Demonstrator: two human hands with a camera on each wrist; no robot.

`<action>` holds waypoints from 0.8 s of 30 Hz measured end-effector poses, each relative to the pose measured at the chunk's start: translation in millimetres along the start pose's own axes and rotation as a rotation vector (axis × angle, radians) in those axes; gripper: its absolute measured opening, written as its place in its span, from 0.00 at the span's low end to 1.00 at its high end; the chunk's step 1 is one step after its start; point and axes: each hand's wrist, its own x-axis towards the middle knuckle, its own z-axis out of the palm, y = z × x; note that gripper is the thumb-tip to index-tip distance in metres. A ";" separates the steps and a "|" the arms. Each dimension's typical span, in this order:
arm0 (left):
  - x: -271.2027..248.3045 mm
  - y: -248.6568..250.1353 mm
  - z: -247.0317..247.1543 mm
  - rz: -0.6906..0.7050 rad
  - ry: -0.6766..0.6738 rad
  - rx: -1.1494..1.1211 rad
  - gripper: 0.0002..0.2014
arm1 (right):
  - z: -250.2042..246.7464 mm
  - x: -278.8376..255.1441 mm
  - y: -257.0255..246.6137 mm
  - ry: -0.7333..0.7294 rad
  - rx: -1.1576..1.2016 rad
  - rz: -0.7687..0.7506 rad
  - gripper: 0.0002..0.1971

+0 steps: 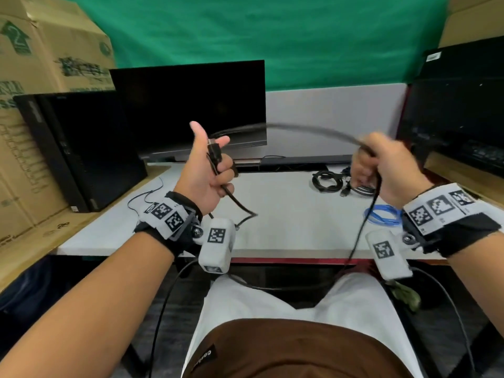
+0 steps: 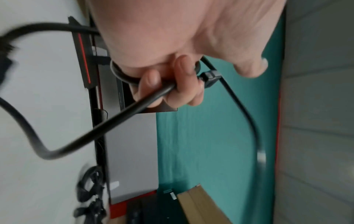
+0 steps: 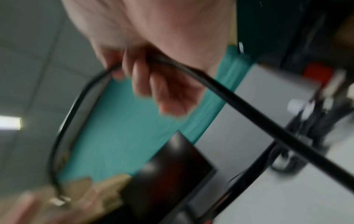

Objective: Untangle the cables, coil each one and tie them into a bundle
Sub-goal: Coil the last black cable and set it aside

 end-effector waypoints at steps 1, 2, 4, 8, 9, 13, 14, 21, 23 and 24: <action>0.0 1.7 -0.8 0.014 0.019 -0.060 0.39 | -3.2 0.6 8.1 -0.100 -0.220 0.053 0.28; -0.5 2.2 -0.9 0.029 0.033 -0.100 0.35 | -4.8 -0.2 15.9 -0.210 -0.446 0.105 0.29; -3.5 1.5 2.5 0.050 0.057 -0.122 0.23 | -2.6 -5.5 26.2 -0.415 -0.781 0.201 0.30; -14.4 -4.2 24.2 0.051 0.059 0.080 0.17 | 19.1 -13.1 19.3 -0.432 -0.794 0.091 0.31; -19.0 -7.2 32.0 0.056 0.035 0.168 0.17 | 27.8 -16.1 11.9 -0.416 -0.706 0.035 0.30; -39.7 -25.9 66.0 0.121 -0.124 0.480 0.17 | 57.6 -29.6 -15.5 -0.380 -0.511 -0.150 0.26; -43.4 -31.8 72.7 0.159 -0.167 0.554 0.18 | 61.7 -31.6 -19.5 -0.368 -0.464 -0.135 0.28; -58.3 -41.7 83.6 0.121 -0.553 0.898 0.20 | 57.7 -27.6 -16.2 -0.257 -0.200 0.128 0.08; -54.0 -30.9 75.5 0.084 -0.592 0.945 0.26 | 52.1 -20.7 -12.4 -0.123 -0.249 0.101 0.09; -50.3 -24.2 69.5 0.087 -0.575 0.973 0.27 | 47.8 -17.8 -12.1 -0.066 -0.295 0.082 0.10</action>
